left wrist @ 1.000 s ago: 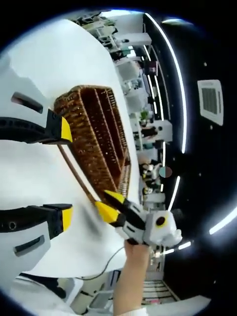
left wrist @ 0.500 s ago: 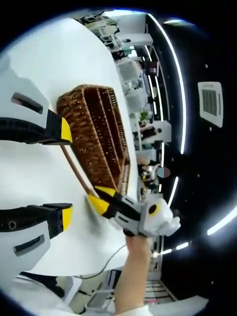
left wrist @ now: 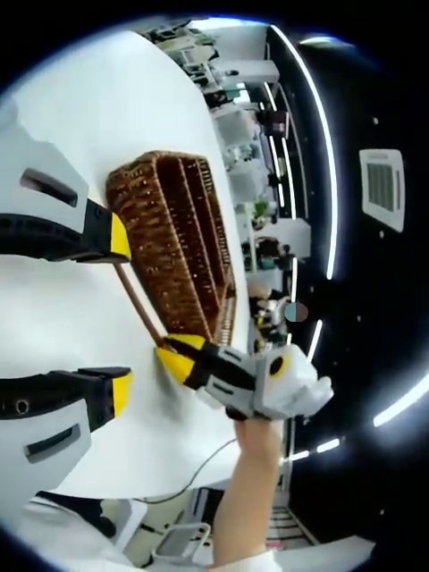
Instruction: Arrange the knives, forks, and spoons in their matching storage slots by inserting each utensil handle-first until every utensil is classified and aligned in the correct compartment
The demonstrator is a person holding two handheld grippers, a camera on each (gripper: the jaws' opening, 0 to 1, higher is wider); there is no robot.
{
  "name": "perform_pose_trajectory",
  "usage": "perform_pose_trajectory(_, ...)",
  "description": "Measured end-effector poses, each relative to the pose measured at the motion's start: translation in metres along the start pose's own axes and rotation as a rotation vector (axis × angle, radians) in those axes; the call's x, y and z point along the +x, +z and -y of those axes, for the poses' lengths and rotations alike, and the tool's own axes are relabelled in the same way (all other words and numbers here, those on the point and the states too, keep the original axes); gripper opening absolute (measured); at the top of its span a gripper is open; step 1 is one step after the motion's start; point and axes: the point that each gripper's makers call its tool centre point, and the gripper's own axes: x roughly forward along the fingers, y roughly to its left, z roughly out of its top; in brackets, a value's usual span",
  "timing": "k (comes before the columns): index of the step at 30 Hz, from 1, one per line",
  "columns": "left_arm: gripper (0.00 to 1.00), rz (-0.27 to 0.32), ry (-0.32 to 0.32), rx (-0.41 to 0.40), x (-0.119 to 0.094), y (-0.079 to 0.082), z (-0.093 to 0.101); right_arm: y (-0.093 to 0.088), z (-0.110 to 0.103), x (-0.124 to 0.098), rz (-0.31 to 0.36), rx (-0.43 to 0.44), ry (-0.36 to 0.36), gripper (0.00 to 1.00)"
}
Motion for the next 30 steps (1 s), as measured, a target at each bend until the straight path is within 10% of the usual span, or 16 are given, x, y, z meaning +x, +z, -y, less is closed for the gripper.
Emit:
perform_pose_trajectory(15, 0.44, 0.000, -0.005, -0.006, 0.000, -0.001, 0.001, 0.000, -0.009, 0.001, 0.004, 0.081, 0.043, 0.06)
perform_pose_trajectory(30, 0.40, 0.003, -0.117, -0.168, 0.011, 0.003, 0.019, 0.014, -0.023, -0.014, 0.224, 0.268, 0.146, 0.05)
